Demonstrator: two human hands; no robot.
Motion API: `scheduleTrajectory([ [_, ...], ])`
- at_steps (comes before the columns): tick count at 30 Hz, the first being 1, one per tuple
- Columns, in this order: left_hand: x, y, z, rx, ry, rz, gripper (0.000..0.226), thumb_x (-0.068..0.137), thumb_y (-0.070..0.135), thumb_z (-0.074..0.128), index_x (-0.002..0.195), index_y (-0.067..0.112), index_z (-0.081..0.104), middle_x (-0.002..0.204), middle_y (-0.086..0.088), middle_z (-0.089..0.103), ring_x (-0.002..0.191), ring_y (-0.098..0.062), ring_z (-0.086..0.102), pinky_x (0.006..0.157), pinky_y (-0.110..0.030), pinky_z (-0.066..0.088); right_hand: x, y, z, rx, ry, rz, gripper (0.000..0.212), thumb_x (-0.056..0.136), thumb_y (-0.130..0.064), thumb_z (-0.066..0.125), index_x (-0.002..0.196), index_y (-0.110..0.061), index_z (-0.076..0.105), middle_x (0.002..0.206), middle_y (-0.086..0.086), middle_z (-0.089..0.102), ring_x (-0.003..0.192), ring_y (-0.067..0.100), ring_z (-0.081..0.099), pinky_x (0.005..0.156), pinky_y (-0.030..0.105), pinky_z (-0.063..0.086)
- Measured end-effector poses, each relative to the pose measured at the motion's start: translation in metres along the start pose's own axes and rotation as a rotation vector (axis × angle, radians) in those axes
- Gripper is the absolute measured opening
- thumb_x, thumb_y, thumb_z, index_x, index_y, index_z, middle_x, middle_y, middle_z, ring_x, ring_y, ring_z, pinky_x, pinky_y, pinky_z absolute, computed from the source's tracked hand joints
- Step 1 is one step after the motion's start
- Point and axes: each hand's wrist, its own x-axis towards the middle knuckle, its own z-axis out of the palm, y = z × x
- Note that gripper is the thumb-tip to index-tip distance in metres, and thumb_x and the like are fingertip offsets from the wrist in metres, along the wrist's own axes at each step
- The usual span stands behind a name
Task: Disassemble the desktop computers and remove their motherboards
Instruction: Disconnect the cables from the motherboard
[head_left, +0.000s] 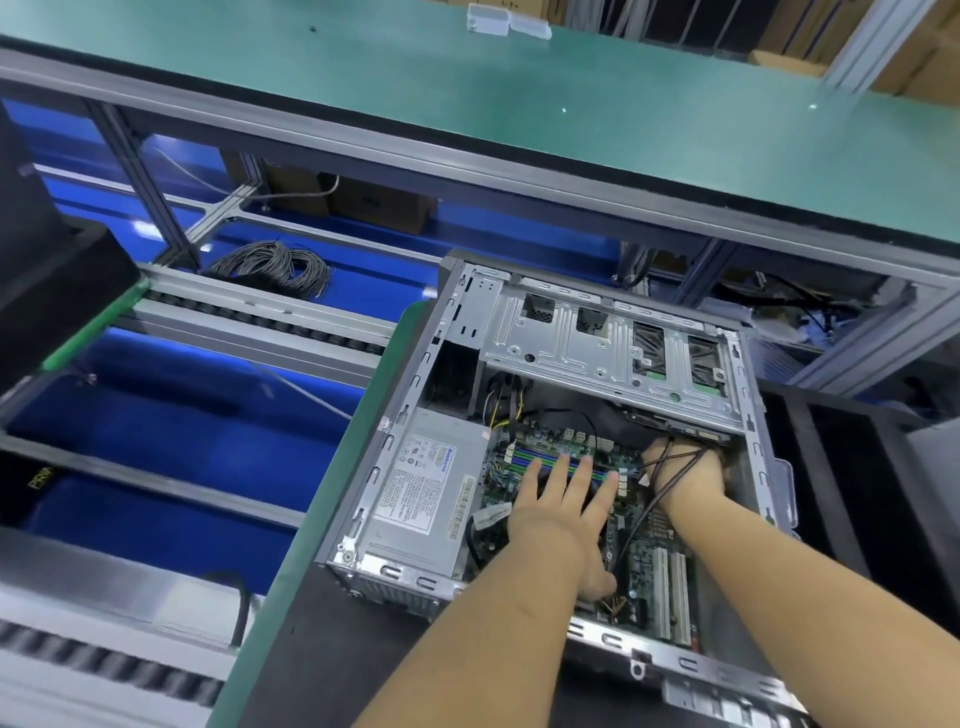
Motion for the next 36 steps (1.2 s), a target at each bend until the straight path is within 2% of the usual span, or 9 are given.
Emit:
scheduleTrajectory([
  [9,0.002,0.001,0.001,0.005,0.014,-0.008,0.108,0.090,0.064,0.049,0.151,0.029,-0.032,0.161,-0.004,-0.032,0.147,-0.030,-0.031,0.114,-0.056,-0.019,-0.026,-0.009,-0.002,-0.116,0.011,-0.089,0.037,0.101,-0.026,0.046,0.136,-0.016,0.052,0.133,0.007,0.058,0.121,0.028,0.053,0.094,0.039,0.038],
  [13,0.004,-0.002,0.001,-0.001,0.015,-0.002,0.108,0.088,0.065,0.049,0.151,0.029,-0.031,0.162,-0.004,-0.030,0.148,-0.030,-0.029,0.115,-0.056,-0.019,-0.048,-0.009,-0.005,0.037,0.089,-0.031,0.033,0.096,-0.021,0.048,0.127,-0.017,0.058,0.124,0.009,0.062,0.114,0.030,0.054,0.096,0.045,0.036],
  [18,0.005,-0.005,0.002,-0.042,0.050,0.019,0.105,0.085,0.067,0.045,0.154,0.031,-0.025,0.164,-0.002,-0.024,0.150,-0.027,-0.025,0.117,-0.054,-0.017,-0.072,-0.003,-0.012,0.219,0.075,-0.089,0.047,0.091,-0.021,0.054,0.137,-0.014,0.052,0.136,0.014,0.055,0.130,0.035,0.043,0.117,0.056,0.016],
  [22,0.001,-0.011,-0.006,-0.281,0.119,0.046,0.088,0.085,0.064,0.042,0.159,0.034,0.004,0.168,0.002,-0.003,0.153,-0.020,-0.011,0.121,-0.049,-0.011,-0.090,0.001,-0.014,1.022,0.092,-0.006,0.021,0.097,-0.017,0.045,0.101,-0.012,0.066,0.104,0.008,0.068,0.097,0.028,0.063,0.086,0.036,0.052],
  [25,-0.007,-0.010,-0.016,-0.430,0.349,0.066,0.056,0.092,0.049,0.046,0.145,0.031,0.048,0.159,0.001,0.034,0.151,-0.019,0.015,0.124,-0.044,0.001,-0.095,0.001,-0.017,1.551,0.100,0.053,0.021,0.097,-0.016,0.048,0.092,-0.009,0.068,0.090,0.007,0.070,0.083,0.027,0.065,0.075,0.034,0.050],
  [27,-0.011,-0.009,-0.019,-0.381,0.495,0.069,0.036,0.093,0.037,0.050,0.121,0.021,0.067,0.134,-0.001,0.058,0.136,-0.025,0.039,0.119,-0.042,0.022,-0.098,0.000,-0.021,1.796,0.040,0.047,0.017,0.094,-0.013,0.054,0.091,-0.003,0.067,0.080,0.010,0.065,0.074,0.027,0.059,0.071,0.033,0.044],
  [29,-0.013,-0.008,-0.018,-0.445,0.523,0.077,0.023,0.094,0.029,0.049,0.103,0.016,0.066,0.110,-0.003,0.064,0.114,-0.026,0.053,0.102,-0.042,0.042,-0.099,0.001,-0.023,1.922,-0.012,0.004,0.014,0.092,-0.014,0.058,0.093,-0.003,0.067,0.079,0.008,0.059,0.074,0.021,0.053,0.071,0.034,0.041],
  [33,-0.015,-0.009,-0.022,-0.834,0.516,0.070,0.018,0.101,0.021,0.045,0.107,0.025,0.062,0.098,0.001,0.069,0.077,-0.014,0.062,0.071,-0.030,0.053,-0.097,0.005,-0.024,2.245,-0.124,0.016,0.015,0.096,-0.026,0.064,0.109,-0.018,0.067,0.106,0.000,0.070,0.098,0.017,0.065,0.090,0.040,0.056],
  [36,-0.016,-0.022,-0.027,-0.874,0.680,-0.028,0.016,0.102,0.021,0.050,0.100,0.033,0.061,0.087,0.010,0.069,0.076,-0.008,0.064,0.068,-0.025,0.052,-0.094,0.009,-0.028,2.378,-0.233,-0.024,0.021,0.096,-0.030,0.065,0.114,-0.019,0.067,0.097,-0.002,0.077,0.092,0.014,0.070,0.079,0.035,0.058],
])
